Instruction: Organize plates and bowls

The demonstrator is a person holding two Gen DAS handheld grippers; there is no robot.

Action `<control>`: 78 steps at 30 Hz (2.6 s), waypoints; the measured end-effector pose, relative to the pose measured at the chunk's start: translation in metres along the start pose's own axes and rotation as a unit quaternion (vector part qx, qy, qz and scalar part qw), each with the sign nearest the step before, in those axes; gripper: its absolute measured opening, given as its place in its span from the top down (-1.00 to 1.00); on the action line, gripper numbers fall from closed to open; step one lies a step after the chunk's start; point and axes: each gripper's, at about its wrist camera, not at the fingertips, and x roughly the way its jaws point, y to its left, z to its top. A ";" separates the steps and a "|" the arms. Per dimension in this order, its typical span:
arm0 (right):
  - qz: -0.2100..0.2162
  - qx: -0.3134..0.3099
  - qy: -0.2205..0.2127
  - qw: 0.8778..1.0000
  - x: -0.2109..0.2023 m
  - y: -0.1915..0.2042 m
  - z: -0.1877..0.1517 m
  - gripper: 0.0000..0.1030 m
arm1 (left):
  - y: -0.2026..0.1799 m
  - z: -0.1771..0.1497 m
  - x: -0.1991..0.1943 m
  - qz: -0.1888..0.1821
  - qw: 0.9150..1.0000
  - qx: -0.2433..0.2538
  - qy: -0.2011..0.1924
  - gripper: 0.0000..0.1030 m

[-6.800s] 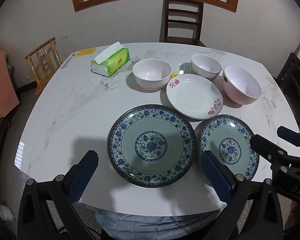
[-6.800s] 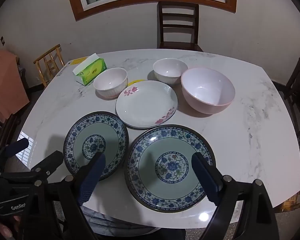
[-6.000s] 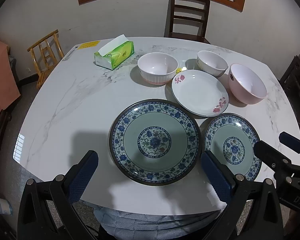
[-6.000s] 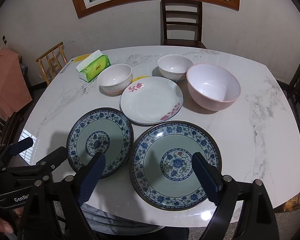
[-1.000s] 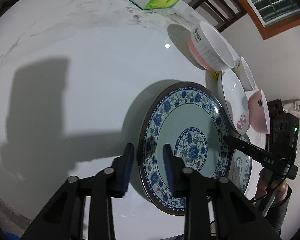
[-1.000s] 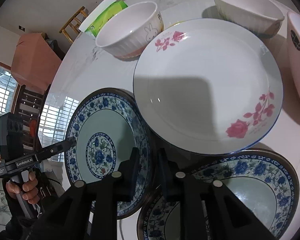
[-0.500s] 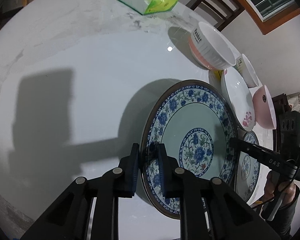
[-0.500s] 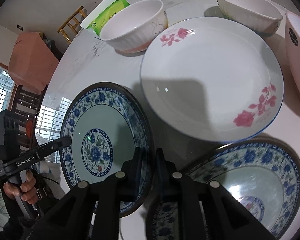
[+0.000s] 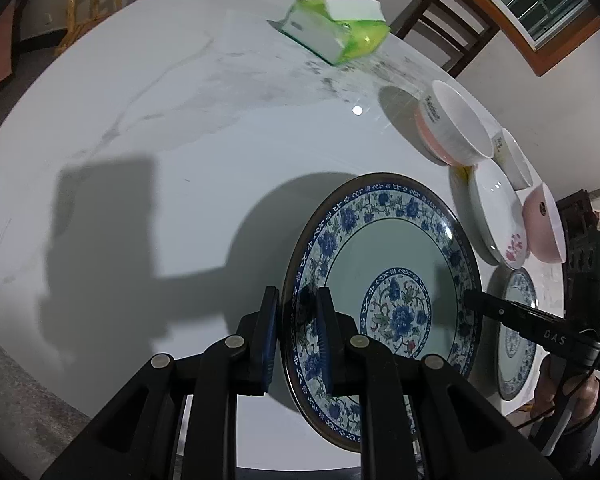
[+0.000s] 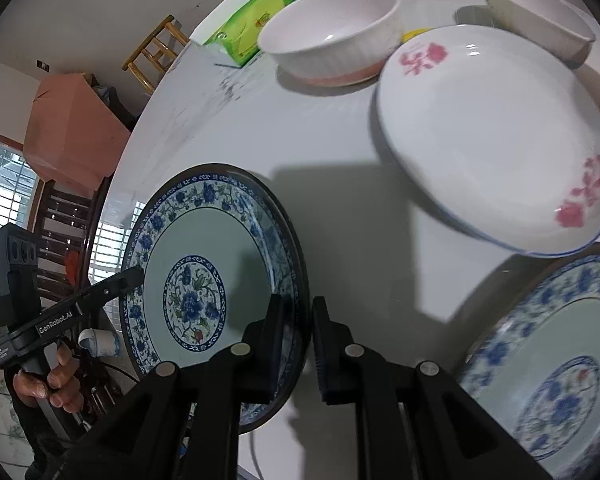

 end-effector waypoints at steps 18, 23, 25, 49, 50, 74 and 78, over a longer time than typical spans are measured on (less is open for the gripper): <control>-0.024 0.011 -0.022 0.999 0.016 0.033 -0.011 0.73 | 0.031 0.007 0.013 -0.003 1.000 0.000 -0.004 0.69; -0.023 0.015 -0.022 0.999 0.020 0.036 -0.016 0.73 | 0.032 0.007 0.017 -0.002 1.000 0.005 -0.002 0.63; -0.023 0.017 -0.022 0.999 0.021 0.038 -0.017 0.71 | 0.031 0.008 0.017 -0.001 1.000 0.009 -0.004 0.63; -0.149 -0.062 -0.132 0.978 -0.053 0.027 -0.047 0.63 | -0.052 -0.019 -0.043 0.080 0.984 0.056 -0.150 -0.24; -0.154 -0.066 -0.133 0.977 -0.056 0.025 -0.050 0.63 | -0.062 -0.023 -0.043 0.076 0.984 0.066 -0.149 -0.26; -0.237 -0.020 -0.181 0.954 -0.147 -0.071 -0.119 0.63 | -0.219 -0.091 0.003 0.002 0.980 0.177 -0.087 -0.36; -0.247 -0.004 -0.182 0.952 -0.158 -0.095 -0.128 0.63 | -0.229 -0.097 0.011 0.007 0.980 0.180 -0.078 -0.36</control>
